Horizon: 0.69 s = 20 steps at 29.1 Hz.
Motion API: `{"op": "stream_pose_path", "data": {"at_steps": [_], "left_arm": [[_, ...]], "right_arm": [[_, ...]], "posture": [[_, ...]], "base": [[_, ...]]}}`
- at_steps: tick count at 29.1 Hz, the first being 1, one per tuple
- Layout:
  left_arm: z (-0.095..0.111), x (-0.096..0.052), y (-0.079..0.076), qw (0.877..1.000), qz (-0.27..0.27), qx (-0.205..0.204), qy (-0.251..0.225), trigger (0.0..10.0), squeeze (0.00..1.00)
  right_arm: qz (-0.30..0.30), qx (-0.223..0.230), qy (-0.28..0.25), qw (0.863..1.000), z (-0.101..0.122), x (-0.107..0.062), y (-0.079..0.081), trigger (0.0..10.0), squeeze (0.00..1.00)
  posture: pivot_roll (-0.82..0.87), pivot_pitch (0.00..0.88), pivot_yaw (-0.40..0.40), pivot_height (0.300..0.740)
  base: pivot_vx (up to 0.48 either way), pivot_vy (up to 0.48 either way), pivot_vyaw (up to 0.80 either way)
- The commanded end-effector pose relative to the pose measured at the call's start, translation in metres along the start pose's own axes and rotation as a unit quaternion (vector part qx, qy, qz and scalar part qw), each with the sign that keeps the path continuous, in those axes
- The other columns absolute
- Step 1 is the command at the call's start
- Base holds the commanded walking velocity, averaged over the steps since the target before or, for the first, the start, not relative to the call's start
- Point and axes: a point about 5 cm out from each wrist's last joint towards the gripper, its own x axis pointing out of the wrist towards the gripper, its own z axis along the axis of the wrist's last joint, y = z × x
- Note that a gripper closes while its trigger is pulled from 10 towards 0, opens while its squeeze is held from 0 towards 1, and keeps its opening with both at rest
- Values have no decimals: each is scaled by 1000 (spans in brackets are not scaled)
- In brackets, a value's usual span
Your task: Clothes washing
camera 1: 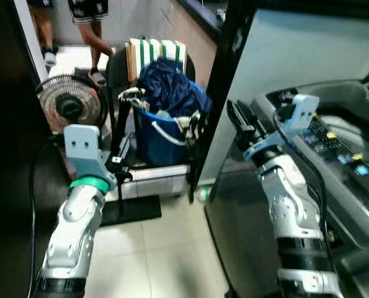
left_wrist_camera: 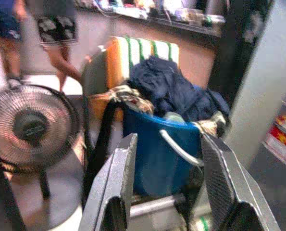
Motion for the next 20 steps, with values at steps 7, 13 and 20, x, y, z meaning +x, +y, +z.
{"op": "stream_pose_path", "data": {"at_steps": [7, 13, 20], "left_arm": [[-9, -3, -7, 1000, -8, -1, 15, 10000, 0], [-7, -3, -7, 1000, -10, 0, 6, 10000, 0], [-9, -5, -5, 1000, 2, -15, 9, 10000, 0]], "right_arm": [[-9, 8, 5, 1000, -3, -8, -5, 10000, 0], [-7, 10, 8, 1000, -4, -8, -5, 10000, 0], [-4, 12, 10, 1000, -6, -7, -4, 10000, 0]], "posture": [[25, 10, -31, 740], [26, 13, -32, 740], [30, 19, -35, 740]], "base": [[0, 0, 0], [0, -320, 0], [0, 0, 0]]}}
